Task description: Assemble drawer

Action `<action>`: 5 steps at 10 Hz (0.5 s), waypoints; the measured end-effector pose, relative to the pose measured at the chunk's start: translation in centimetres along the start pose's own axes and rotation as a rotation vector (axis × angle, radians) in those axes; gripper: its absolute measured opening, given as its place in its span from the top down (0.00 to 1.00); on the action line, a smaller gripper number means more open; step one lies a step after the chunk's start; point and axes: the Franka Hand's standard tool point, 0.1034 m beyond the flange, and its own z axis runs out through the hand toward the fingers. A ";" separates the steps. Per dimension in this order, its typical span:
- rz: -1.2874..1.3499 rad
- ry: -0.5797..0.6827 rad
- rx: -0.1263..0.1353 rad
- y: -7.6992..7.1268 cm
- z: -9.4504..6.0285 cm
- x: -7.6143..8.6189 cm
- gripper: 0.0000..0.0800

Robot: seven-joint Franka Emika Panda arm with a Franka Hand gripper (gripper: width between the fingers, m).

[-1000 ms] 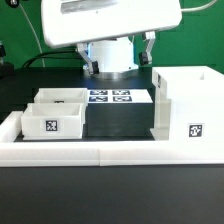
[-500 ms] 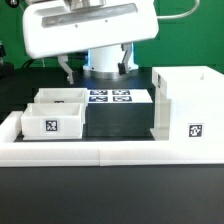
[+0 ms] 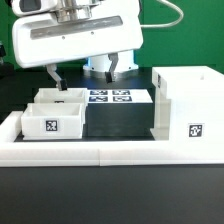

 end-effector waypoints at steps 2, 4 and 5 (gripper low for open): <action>0.002 -0.001 0.000 0.1 0.0 -0.1 0.19; 0.080 -0.047 0.008 0.5 1.6 -2.3 0.19; 0.187 -0.091 0.018 0.4 2.8 -3.4 0.19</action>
Offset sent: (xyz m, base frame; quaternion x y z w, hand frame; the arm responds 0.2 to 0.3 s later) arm -0.0397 -0.0064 -0.0336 0.0078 -0.0784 0.0838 0.9934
